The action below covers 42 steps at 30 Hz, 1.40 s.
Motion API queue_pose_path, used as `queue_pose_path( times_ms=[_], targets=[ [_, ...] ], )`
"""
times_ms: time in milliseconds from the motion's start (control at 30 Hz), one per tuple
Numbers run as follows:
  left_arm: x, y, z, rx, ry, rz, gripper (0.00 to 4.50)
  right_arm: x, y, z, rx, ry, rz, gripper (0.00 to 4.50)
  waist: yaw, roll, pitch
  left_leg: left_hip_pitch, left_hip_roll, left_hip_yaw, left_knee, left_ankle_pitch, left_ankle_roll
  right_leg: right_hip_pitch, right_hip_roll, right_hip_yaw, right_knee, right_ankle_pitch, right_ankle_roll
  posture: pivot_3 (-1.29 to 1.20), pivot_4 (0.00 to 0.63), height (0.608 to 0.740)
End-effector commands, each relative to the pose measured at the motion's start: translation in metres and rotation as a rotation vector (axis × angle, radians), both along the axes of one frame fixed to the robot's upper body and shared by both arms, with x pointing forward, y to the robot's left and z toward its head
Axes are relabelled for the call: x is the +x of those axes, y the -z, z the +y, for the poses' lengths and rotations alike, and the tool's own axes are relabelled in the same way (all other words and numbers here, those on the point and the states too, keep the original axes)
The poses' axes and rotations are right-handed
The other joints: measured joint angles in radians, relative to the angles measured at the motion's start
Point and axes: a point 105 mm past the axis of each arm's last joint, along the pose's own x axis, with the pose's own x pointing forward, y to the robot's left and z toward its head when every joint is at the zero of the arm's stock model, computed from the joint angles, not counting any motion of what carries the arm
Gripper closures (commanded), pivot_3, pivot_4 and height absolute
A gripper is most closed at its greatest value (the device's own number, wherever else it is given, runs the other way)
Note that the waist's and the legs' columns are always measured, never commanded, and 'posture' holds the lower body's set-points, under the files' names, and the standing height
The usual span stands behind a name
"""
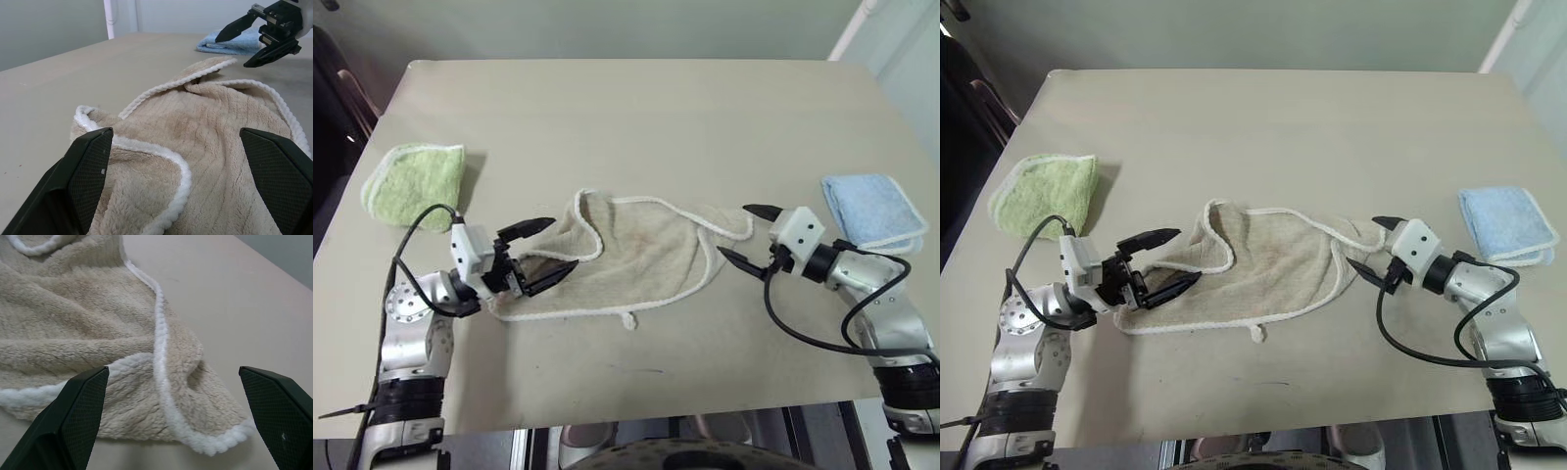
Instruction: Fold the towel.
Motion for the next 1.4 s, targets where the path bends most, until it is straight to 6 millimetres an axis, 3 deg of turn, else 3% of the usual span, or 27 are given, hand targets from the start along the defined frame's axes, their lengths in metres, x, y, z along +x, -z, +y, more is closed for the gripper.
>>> queue_pose_path(
  times_ms=[33, 233, 533, 833, 967, 1100, 1367, 1400],
  targets=[
    [0.001, -0.010, -0.008, 0.006, 0.022, -0.050, 0.01, -0.003, -0.014, -0.001, 0.007, -0.016, -0.042, 0.00, 0.000, 0.000, 0.000, 0.000, 0.000, 0.000, 0.000, 0.000, 0.000, 0.000, 0.000, 0.000, 0.000, 0.000, 0.000, 0.00, 0.150, 0.740],
    [0.001, -0.012, -0.013, 0.001, 0.037, -0.054, 0.01, 0.000, -0.013, -0.001, 0.001, -0.011, -0.046, 0.00, 0.000, 0.000, 0.000, 0.000, 0.000, 0.000, 0.000, 0.000, 0.000, 0.000, 0.000, 0.000, 0.000, 0.000, 0.000, 0.00, 0.150, 0.740],
    [0.002, -0.014, -0.023, -0.008, 0.049, -0.066, 0.01, 0.020, -0.012, -0.008, -0.075, 0.037, -0.074, 0.00, 0.000, 0.000, 0.000, 0.000, 0.000, 0.000, 0.000, 0.000, 0.000, 0.000, 0.000, 0.000, 0.000, 0.001, 0.000, 0.00, 0.150, 0.740],
    [0.003, -0.014, -0.026, -0.002, 0.046, -0.076, 0.01, 0.018, -0.003, -0.011, -0.156, -0.013, -0.088, 0.00, 0.000, 0.000, 0.000, 0.000, 0.001, 0.000, -0.001, 0.000, 0.000, 0.000, 0.000, 0.000, 0.000, 0.003, 0.004, 0.00, 0.150, 0.740],
    [0.000, -0.012, -0.032, -0.012, 0.051, -0.070, 0.01, 0.026, -0.005, -0.010, -0.165, 0.006, -0.126, 0.00, 0.000, 0.000, 0.000, 0.000, 0.001, 0.000, 0.000, 0.000, 0.000, 0.000, 0.000, 0.000, -0.001, 0.003, 0.004, 0.00, 0.150, 0.740],
    [-0.001, -0.013, -0.035, -0.014, 0.047, -0.076, 0.01, 0.027, 0.007, -0.011, -0.237, -0.022, -0.119, 0.00, 0.000, 0.000, 0.000, 0.000, 0.001, 0.000, 0.000, 0.000, 0.000, 0.000, 0.000, 0.000, 0.000, 0.004, 0.003, 0.00, 0.150, 0.740],
    [-0.004, -0.012, -0.035, -0.001, 0.042, -0.075, 0.01, 0.037, 0.005, -0.008, -0.260, -0.014, -0.175, 0.00, 0.000, 0.000, 0.000, 0.000, 0.001, 0.000, 0.000, 0.000, 0.000, 0.000, 0.000, -0.001, -0.001, 0.005, 0.004, 0.00, 0.150, 0.740],
    [-0.005, -0.012, -0.035, -0.001, 0.041, -0.073, 0.00, 0.037, 0.005, -0.007, -0.259, -0.017, -0.180, 0.17, 0.000, 0.000, 0.000, 0.000, 0.001, 0.000, -0.001, 0.000, 0.000, 0.000, 0.000, -0.001, -0.001, 0.005, 0.004, 0.00, 0.150, 0.740]
  ],
)
